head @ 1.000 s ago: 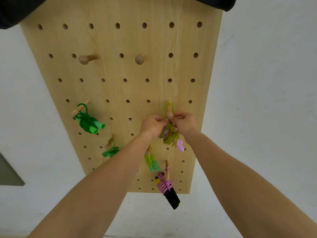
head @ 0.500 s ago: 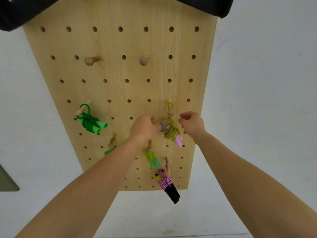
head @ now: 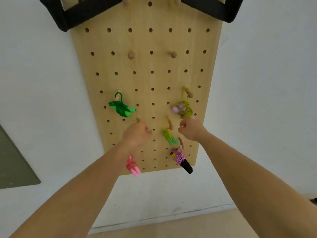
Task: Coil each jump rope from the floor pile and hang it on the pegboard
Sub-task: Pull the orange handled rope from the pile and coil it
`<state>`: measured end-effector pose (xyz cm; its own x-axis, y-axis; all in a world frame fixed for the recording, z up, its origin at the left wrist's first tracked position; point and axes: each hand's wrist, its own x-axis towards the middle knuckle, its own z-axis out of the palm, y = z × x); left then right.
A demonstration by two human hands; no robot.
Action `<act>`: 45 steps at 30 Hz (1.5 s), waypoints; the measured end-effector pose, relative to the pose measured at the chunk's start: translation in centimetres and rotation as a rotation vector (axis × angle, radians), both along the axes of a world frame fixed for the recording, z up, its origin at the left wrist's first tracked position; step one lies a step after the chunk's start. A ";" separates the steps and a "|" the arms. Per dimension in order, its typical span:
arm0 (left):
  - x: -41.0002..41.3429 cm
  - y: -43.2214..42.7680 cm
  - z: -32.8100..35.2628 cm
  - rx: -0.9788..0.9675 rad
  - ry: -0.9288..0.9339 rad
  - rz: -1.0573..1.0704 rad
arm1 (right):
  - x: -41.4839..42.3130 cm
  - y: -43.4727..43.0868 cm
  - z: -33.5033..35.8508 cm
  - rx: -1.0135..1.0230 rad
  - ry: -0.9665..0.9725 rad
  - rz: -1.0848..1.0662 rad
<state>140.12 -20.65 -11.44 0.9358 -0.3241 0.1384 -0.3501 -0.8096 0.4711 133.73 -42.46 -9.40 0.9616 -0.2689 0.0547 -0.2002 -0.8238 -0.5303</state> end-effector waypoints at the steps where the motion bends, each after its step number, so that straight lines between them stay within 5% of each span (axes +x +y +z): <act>1: -0.8 0.8 -0.2 0.007 0.013 -0.007 | -0.7 1.1 -0.1 -0.023 0.029 0.010; 11: -5.3 2.8 -4.3 0.099 0.112 -0.012 | -3.8 4.7 -4.0 -0.337 0.125 0.194; 14: -5.8 2.0 -7.3 0.047 0.257 0.000 | -4.0 3.9 -6.4 -0.343 0.141 0.225; 19: -6.1 0.3 -13.4 0.096 0.204 0.033 | -3.8 2.4 -13.5 -0.299 0.135 0.251; 25: -5.7 -0.6 -26.6 0.161 0.253 0.047 | -2.5 2.4 -27.0 -0.195 0.197 0.259; 38: -6.9 -0.9 -61.5 0.215 0.363 0.041 | -3.0 5.7 -64.7 -0.287 0.405 0.348; 45: -11.8 0.3 -75.4 0.221 0.384 0.052 | -6.9 7.0 -79.3 -0.343 0.431 0.412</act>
